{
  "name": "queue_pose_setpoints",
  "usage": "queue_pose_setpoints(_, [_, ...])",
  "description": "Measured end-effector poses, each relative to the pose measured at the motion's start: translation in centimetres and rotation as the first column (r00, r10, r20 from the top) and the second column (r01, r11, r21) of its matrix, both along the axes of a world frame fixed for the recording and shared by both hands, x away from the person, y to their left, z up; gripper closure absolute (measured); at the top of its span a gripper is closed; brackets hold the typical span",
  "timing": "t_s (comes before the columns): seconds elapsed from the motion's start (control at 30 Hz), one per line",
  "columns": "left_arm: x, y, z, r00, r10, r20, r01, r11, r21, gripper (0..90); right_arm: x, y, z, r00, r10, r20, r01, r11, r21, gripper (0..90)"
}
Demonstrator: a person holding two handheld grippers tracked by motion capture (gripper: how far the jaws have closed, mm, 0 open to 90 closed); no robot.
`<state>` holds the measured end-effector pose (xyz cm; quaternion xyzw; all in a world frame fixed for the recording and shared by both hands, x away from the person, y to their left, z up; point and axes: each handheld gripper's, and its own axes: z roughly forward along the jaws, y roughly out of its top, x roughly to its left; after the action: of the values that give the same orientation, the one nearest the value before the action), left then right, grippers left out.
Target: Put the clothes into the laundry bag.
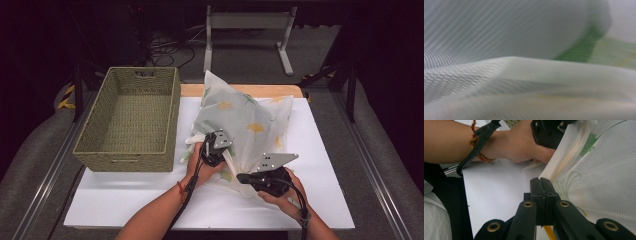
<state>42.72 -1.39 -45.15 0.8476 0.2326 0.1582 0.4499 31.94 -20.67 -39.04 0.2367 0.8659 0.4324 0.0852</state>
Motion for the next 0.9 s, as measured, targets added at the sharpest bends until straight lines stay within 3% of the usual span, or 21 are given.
queue_pose_setpoints(0.07, [0.3,0.1,-0.2,0.9998,0.018,-0.005,-0.018,0.9998,-0.011,87.2,0.0,0.0,-0.1,1.0000,-0.003,0.001,0.003,1.000,-0.012,90.0])
queue_pose_setpoints(0.17, [0.3,0.4,-0.1,0.9994,0.031,0.011,-0.032,0.9995,0.005,86.9,0.1,0.0,-0.3,0.9999,-0.013,0.004,0.013,0.999,-0.032,90.0])
queue_pose_setpoints(0.37, [-0.5,1.2,0.3,1.0000,-0.003,0.006,0.003,0.9996,0.030,81.0,0.4,-0.2,-0.5,0.9997,-0.021,-0.009,0.021,0.999,-0.039,90.0])
queue_pose_setpoints(0.63, [-2.8,3.1,1.3,0.9956,-0.090,0.025,0.089,0.9949,0.046,69.6,0.1,-0.6,0.2,0.9990,-0.039,0.020,0.039,0.999,-0.008,90.0])
queue_pose_setpoints(0.73, [-3.7,3.7,1.7,0.9896,-0.135,0.050,0.131,0.9884,0.077,71.8,0.0,-0.7,0.4,0.9989,-0.040,0.024,0.040,0.999,0.000,90.0])
queue_pose_setpoints(0.83, [-4.6,4.6,2.0,0.9825,-0.181,0.042,0.177,0.9794,0.098,73.4,-0.2,-0.8,0.7,0.9989,-0.037,0.027,0.037,0.999,0.012,90.0])
queue_pose_setpoints(0.9, [-4.9,4.8,2.0,0.9819,-0.186,0.037,0.182,0.9785,0.098,73.6,-0.2,-0.9,0.8,0.9989,-0.037,0.030,0.036,0.999,0.017,90.0])
